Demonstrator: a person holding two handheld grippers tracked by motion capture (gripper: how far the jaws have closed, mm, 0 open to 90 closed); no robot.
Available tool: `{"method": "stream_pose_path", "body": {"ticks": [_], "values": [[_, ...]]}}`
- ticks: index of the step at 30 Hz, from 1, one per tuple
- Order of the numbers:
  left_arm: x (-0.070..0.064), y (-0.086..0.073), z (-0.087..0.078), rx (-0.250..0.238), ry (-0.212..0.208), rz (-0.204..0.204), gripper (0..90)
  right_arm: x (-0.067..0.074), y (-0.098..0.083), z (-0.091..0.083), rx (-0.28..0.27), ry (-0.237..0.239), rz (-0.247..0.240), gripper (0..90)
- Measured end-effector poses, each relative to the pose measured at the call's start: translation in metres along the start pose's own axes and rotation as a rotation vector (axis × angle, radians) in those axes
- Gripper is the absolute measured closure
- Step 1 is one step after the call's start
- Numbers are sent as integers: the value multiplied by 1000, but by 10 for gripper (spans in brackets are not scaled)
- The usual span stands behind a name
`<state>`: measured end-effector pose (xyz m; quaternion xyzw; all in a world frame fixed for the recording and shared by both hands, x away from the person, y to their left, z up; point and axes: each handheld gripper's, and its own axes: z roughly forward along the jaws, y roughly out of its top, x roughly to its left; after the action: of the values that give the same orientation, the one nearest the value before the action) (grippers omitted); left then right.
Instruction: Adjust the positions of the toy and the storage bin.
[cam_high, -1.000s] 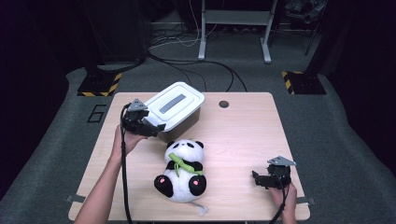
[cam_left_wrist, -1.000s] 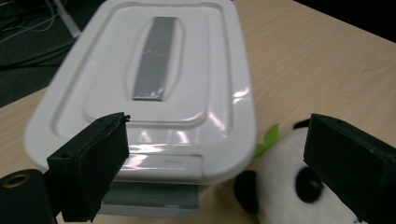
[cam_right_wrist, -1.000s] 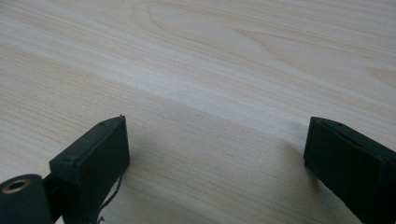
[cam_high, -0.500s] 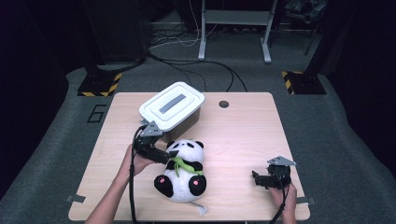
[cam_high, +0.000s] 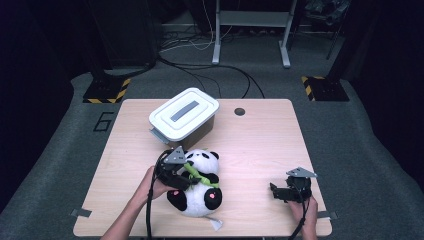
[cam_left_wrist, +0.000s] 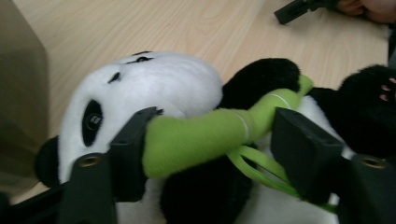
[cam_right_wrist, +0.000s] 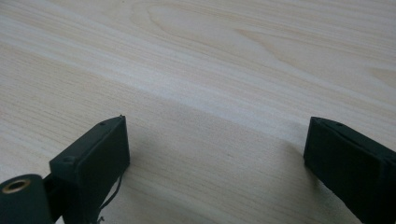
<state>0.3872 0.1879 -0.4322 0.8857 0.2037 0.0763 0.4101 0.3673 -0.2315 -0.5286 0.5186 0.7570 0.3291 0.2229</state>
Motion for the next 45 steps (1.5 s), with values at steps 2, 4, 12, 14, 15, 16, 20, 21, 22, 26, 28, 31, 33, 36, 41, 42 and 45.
{"method": "stream_pose_path", "body": {"ticks": [2,4,12,14,15,16,20,21,22,26,28,31,33,36,41,42,45], "values": [[-2,-2,1,-14,-13,-13,435,0,0,0,0,0,0,61],[-2,-5,1,-18,-37,-21,482,0,0,0,0,0,0,62],[-5,-15,0,-62,-63,-77,699,0,0,0,-1,0,0,62],[-7,-17,-2,-65,-50,-83,718,0,0,0,-1,0,0,62],[-9,-17,-3,-71,-46,-80,730,0,0,0,-1,0,0,62],[-10,-17,-3,-74,-39,-79,730,0,0,0,-1,0,0,62],[-15,-19,-7,-103,-31,-77,737,0,0,0,-1,2,-1,62],[-16,-20,-8,-110,-32,-80,738,0,0,0,0,0,-2,62],[-17,-20,-9,-122,-32,-80,740,0,0,0,-1,2,-2,62],[-20,-22,-11,-136,-21,-95,743,0,0,0,0,1,-2,62],[-22,-24,-15,-145,-9,-102,744,0,0,0,-1,2,-3,62],[-25,-27,-17,-153,6,-107,745,0,0,0,0,1,-3,62],[-29,-31,-21,-167,18,-113,745,0,0,0,0,2,-3,63],[-31,-34,-25,-174,32,-118,745,0,0,0,0,2,-2,63],[-37,-44,-36,-190,59,-133,746,0,0,0,-1,2,-2,62],[-38,-46,-39,-191,69,-134,746,0,0,0,-1,2,-2,62],[-38,-51,-48,-209,108,-139,747,0,0,0,-1,0,-3,63]]}}
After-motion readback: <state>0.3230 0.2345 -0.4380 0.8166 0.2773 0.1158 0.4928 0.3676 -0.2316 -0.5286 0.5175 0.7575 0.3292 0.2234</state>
